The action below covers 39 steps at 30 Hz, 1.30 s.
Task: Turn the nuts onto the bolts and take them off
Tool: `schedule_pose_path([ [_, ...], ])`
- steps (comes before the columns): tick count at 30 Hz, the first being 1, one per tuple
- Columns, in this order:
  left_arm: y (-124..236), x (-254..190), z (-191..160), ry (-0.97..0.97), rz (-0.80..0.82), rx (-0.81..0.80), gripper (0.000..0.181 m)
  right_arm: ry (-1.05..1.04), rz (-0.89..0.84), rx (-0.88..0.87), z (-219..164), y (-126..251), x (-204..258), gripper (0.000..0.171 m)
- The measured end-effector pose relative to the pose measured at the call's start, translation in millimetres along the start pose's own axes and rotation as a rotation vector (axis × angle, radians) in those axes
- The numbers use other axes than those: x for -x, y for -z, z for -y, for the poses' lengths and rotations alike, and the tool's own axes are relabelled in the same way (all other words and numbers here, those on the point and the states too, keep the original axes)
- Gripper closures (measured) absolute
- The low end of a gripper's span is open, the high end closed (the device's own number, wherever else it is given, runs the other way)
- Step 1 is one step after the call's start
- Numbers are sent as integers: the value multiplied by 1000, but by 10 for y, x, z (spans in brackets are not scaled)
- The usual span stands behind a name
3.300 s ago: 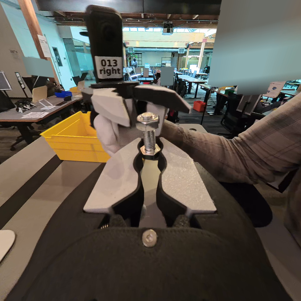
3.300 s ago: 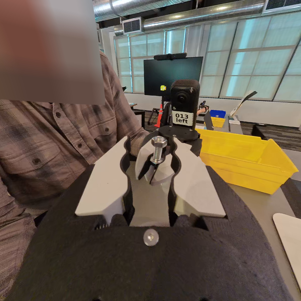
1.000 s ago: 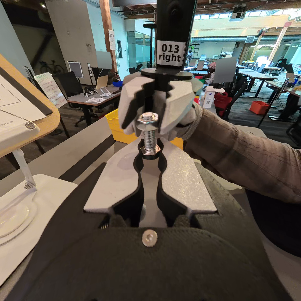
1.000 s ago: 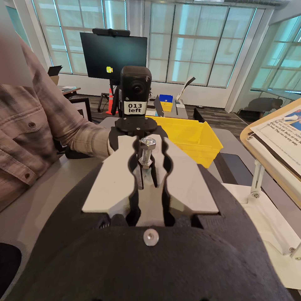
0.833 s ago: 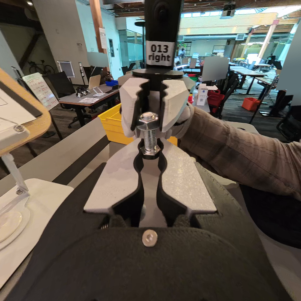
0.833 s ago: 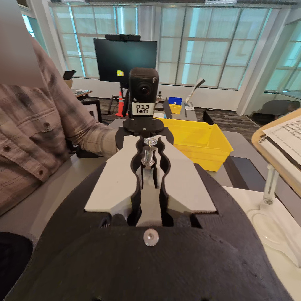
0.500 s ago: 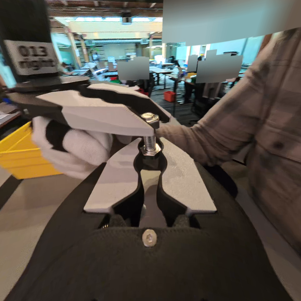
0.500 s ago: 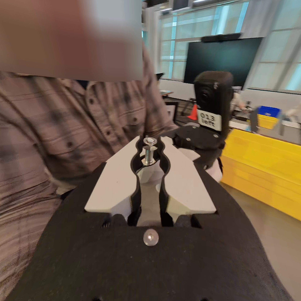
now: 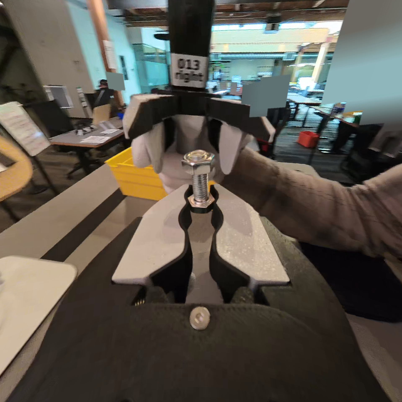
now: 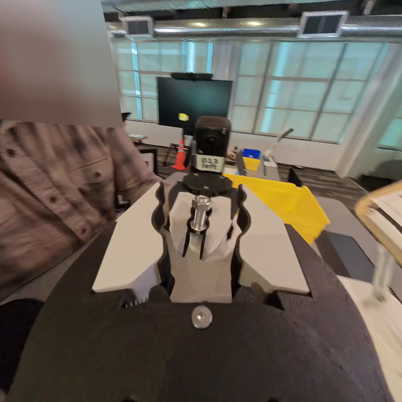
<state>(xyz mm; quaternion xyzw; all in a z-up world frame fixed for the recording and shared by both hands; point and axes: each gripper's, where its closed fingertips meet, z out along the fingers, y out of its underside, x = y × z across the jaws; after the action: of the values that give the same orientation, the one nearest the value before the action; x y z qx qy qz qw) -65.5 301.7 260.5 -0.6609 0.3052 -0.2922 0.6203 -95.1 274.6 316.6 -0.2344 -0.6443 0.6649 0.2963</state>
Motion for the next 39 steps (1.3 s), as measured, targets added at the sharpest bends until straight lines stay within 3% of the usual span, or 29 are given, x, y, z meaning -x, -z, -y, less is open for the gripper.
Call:
schedule_pose_path([
  [11, 96, 475, -133, 15, 235, 27, 167, -36, -171, 108, -354, -131, -436, 129],
  [15, 100, 526, -159, -3, 278, 45, 166, -38, -185, 105, -353, -120, -470, 155],
  [19, 81, 472, -167, -8, 245, 50, 167, -45, -156, 108, -357, -116, -423, 156],
  [22, 48, 320, -135, -16, 154, 39, 167, -57, -79, 88, -318, -96, -288, 156],
  [32, 62, -1043, -166, -77, -548, 66, 166, -64, 568, 136, -256, -152, 929, 155],
  [34, 96, -1099, -132, -84, -575, 59, 166, -54, 597, 129, -219, -198, 986, 155],
  [36, 98, -986, -76, -71, -525, 38, 166, -32, 501, 99, -157, -235, 855, 149],
  [38, 67, -741, -49, -63, -406, 24, 167, -11, 337, 63, -84, -238, 601, 115],
  [39, 44, -572, -31, -48, -323, 15, 167, -7, 272, 48, -56, -216, 486, 109],
])
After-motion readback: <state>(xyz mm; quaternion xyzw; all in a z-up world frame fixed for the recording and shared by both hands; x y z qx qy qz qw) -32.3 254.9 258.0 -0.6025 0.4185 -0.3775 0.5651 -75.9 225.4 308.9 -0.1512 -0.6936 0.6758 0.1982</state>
